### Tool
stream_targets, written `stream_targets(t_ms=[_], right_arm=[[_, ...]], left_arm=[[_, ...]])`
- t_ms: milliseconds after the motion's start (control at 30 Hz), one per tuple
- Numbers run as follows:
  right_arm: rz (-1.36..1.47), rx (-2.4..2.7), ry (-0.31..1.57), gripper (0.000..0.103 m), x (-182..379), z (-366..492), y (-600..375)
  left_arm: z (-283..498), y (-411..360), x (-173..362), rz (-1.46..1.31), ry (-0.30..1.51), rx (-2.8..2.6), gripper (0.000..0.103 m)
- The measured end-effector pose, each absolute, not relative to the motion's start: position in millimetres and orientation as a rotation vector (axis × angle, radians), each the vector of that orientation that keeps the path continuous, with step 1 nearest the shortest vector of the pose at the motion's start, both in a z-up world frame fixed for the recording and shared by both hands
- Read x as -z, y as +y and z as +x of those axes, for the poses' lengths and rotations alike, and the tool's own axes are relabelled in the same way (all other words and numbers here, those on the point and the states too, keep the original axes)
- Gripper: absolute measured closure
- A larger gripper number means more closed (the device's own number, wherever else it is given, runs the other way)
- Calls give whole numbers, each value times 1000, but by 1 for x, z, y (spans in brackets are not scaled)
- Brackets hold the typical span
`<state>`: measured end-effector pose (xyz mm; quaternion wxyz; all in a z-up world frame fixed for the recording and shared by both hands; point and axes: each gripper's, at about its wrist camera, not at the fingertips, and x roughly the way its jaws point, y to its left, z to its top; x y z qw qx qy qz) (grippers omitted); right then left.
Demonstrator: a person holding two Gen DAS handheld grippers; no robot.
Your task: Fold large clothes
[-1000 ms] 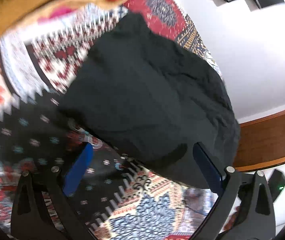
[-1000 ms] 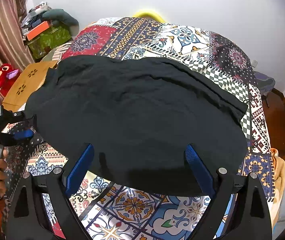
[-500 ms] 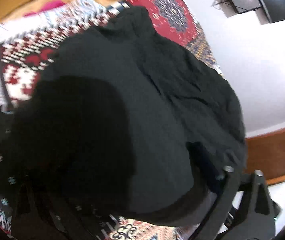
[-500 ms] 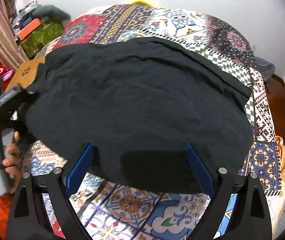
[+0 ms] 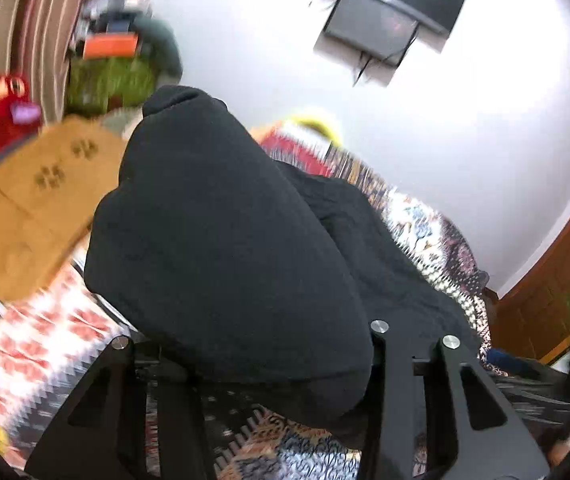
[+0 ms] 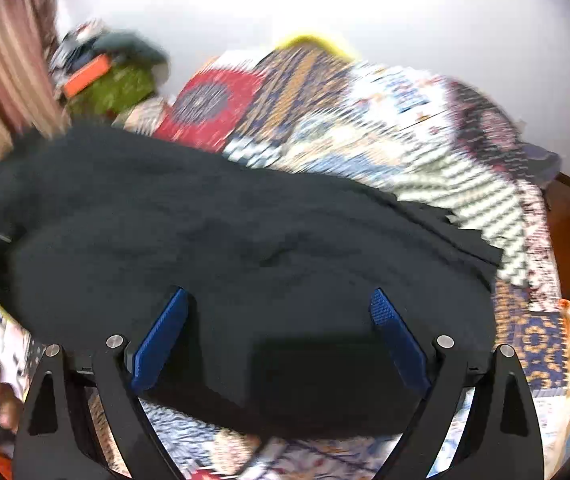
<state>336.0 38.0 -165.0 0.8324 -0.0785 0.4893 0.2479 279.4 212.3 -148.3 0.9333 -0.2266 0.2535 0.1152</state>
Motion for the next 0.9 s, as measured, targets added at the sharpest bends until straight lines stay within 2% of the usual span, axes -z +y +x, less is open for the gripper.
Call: stream_targets(t_ms=[167,400,533,733,900], right_arm=[[-266,-752,1143,9,194,309,98],[-286,-810,1158,8,208,296,114],[-133,-789,1170,11,183,295,75],[-12,-596,1033,11,137,289,-31],[66,-391,970,11,118,281,-124]], left_arm=[[248,214,114,-322,452,-259,62],[249,204,111,-227,490,-282,62],[258,186,96,-170,487,-258,62],[272,115,87,-36,501,-137,62],[298,44,110,-11,641,98,62]])
